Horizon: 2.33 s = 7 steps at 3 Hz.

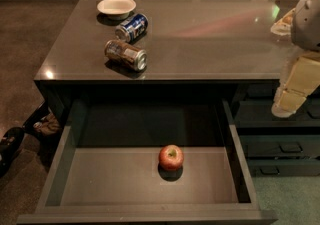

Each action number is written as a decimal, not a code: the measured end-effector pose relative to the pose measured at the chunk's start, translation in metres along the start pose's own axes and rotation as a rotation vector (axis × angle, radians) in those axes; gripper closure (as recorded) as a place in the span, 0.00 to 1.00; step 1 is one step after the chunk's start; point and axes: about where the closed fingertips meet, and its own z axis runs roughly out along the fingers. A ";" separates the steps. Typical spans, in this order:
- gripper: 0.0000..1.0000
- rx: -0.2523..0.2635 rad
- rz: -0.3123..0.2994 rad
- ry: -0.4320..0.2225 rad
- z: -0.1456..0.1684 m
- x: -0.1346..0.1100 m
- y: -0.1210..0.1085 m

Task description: Pick apple from top drawer and place on counter

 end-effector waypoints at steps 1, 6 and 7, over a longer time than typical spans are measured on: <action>0.00 0.000 0.000 0.000 0.000 0.000 0.000; 0.00 -0.072 -0.005 -0.094 0.102 -0.005 0.064; 0.00 -0.103 -0.037 -0.118 0.147 -0.019 0.089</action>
Offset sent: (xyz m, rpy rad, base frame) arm -0.0130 0.0035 -0.0584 0.0376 0.0622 0.0156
